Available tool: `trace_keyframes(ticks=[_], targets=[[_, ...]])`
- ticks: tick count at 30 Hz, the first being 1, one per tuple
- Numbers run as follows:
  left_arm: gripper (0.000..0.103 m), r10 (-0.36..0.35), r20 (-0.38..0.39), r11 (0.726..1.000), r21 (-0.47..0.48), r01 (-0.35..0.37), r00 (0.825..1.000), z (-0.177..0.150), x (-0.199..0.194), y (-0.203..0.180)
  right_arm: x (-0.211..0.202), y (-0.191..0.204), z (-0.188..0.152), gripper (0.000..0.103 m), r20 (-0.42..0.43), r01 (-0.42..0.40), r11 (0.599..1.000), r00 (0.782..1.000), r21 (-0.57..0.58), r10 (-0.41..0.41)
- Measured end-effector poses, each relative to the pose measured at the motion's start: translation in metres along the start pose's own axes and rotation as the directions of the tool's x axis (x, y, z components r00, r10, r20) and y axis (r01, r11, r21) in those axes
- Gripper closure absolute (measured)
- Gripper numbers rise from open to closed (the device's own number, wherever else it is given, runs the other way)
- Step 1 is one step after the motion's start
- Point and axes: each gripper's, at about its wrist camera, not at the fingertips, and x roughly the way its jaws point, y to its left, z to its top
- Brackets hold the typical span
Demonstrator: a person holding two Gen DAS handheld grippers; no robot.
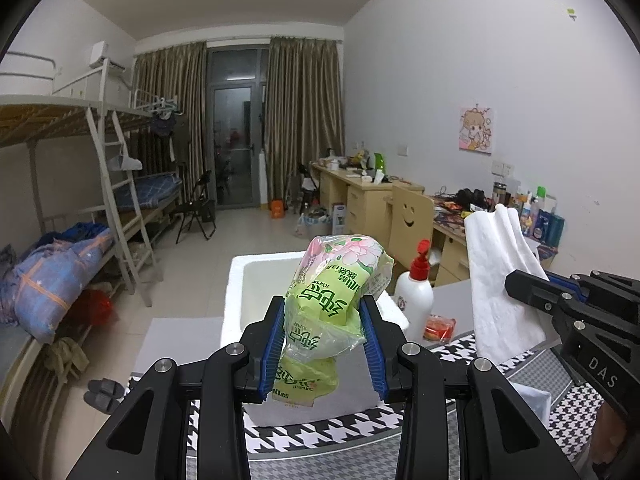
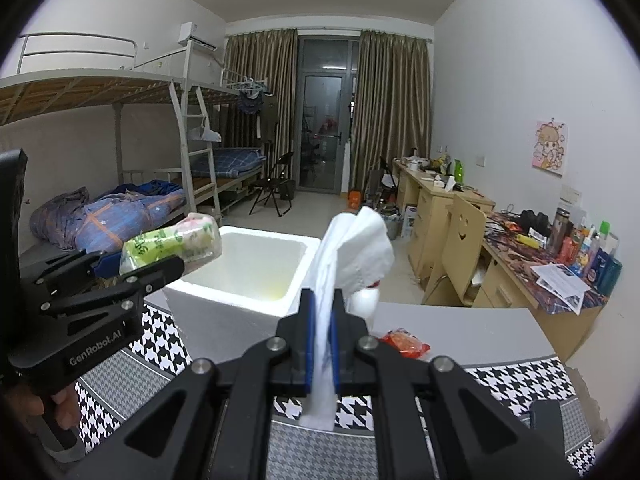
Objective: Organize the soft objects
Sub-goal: 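Lift and carry the green packet and white tissues toward the white foam box, then open the left gripper to drop the green packet into the foam box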
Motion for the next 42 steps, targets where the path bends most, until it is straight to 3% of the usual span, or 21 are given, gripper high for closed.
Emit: trace_keyframes(ticks=[21, 42], targets=[[0.064, 0.015, -0.015, 1.000, -0.010, -0.016, 1.000, 0.017, 0.022, 0.008, 0.036, 0.007, 0.020, 0.093, -0.025, -0.070, 0.997, 0.997, 0.008, 0.070], [0.064, 0.025, -0.070, 1.000, -0.017, -0.027, 0.997, 0.026, 0.065, 0.016, 0.066, 0.013, 0.037, 0.093, -0.036, -0.064, 0.998, 0.997, 0.024, 0.065]])
